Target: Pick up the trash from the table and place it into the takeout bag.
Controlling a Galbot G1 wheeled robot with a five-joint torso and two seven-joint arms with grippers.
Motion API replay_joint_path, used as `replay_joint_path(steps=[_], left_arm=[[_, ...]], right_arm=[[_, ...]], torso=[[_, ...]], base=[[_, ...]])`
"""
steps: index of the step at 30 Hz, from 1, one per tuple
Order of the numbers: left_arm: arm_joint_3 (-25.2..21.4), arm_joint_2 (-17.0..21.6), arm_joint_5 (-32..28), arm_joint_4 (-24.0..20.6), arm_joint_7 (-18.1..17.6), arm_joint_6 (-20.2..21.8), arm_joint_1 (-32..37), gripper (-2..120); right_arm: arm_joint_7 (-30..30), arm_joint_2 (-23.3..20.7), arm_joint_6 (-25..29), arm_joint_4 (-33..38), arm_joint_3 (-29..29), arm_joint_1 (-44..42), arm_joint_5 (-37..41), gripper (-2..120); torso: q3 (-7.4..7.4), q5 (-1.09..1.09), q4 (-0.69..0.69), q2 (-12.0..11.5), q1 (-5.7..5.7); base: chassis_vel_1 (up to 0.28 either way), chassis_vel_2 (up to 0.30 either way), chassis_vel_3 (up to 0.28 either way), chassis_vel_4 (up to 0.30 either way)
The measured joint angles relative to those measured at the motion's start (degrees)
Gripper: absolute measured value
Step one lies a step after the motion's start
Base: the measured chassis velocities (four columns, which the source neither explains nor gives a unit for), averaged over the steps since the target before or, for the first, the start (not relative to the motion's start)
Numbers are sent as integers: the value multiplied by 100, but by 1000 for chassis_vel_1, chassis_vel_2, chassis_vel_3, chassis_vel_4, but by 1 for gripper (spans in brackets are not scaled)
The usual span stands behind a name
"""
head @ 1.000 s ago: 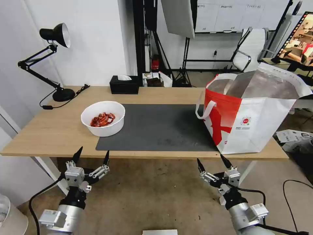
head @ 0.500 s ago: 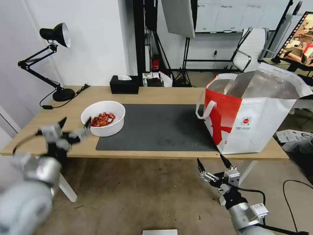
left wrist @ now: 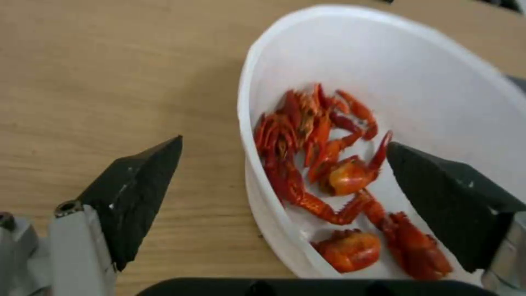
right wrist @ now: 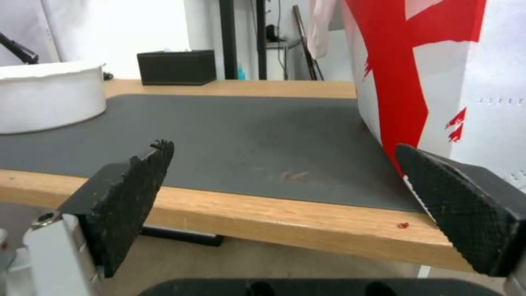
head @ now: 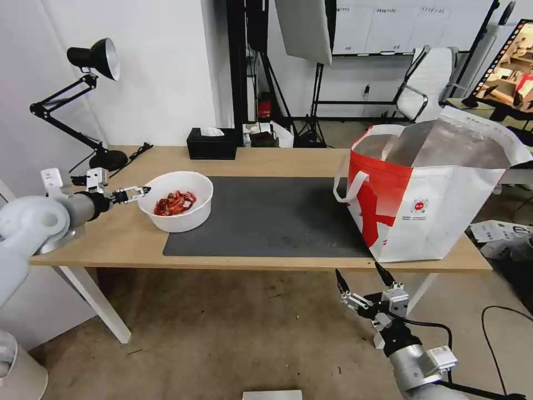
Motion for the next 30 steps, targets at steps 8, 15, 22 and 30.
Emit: replay_joint_path(steps=[8,15,22,30], left_arm=[[626,-371,-178,604,-427,401,-711,100],[742,-534,-494,823,-933,547,-863,86],[720,-531,-603,782,-1052,490,-852,63],[706,-516,-632,659,-1148,255,-825,32]], right_arm=[[0,0,0,0,0,0,0,100],[0,0,0,0,0,0,0,100],[0,0,0,0,0,0,0,100],[0,0,0,0,0,0,0,100]], torso=[[-1,2,-1,0,0],[-2,2,0,1,-1],[-1,2,0,0,-1],[-1,2,0,0,-1]], base=[[0,0,0,0],[0,0,0,0],[0,0,0,0],[0,0,0,0]])
